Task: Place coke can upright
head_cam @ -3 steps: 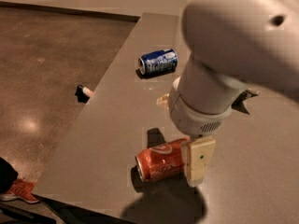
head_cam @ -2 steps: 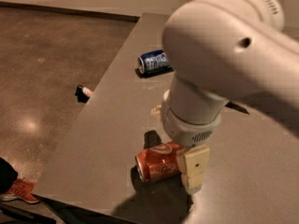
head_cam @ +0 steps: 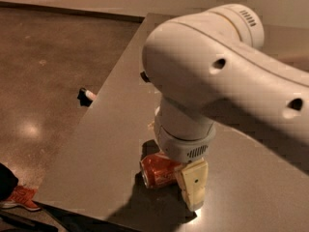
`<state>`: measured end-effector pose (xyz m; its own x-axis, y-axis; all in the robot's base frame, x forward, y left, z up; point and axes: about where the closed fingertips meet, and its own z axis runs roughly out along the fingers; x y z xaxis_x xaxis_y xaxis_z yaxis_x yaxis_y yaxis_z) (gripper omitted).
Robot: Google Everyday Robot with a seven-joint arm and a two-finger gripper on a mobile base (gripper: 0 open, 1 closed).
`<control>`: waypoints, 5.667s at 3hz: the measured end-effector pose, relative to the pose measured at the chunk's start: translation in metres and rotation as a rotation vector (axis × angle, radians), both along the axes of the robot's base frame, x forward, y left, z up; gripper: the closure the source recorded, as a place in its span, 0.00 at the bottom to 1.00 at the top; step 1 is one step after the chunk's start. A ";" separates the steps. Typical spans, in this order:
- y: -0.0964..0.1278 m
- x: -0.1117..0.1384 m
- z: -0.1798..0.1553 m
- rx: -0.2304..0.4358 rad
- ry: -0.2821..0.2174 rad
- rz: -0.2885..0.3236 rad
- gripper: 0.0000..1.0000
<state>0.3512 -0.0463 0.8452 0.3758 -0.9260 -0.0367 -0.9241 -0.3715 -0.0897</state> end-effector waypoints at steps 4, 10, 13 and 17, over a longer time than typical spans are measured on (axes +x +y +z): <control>-0.010 0.016 0.031 0.091 0.096 -0.112 0.99; -0.080 0.079 0.063 0.934 0.124 -0.607 1.00; -0.092 0.095 0.066 1.240 0.022 -0.678 1.00; -0.108 0.106 0.048 1.429 -0.066 -0.741 0.22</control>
Offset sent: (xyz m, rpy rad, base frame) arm -0.0069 0.0084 -0.0043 -0.0320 0.0722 -0.0143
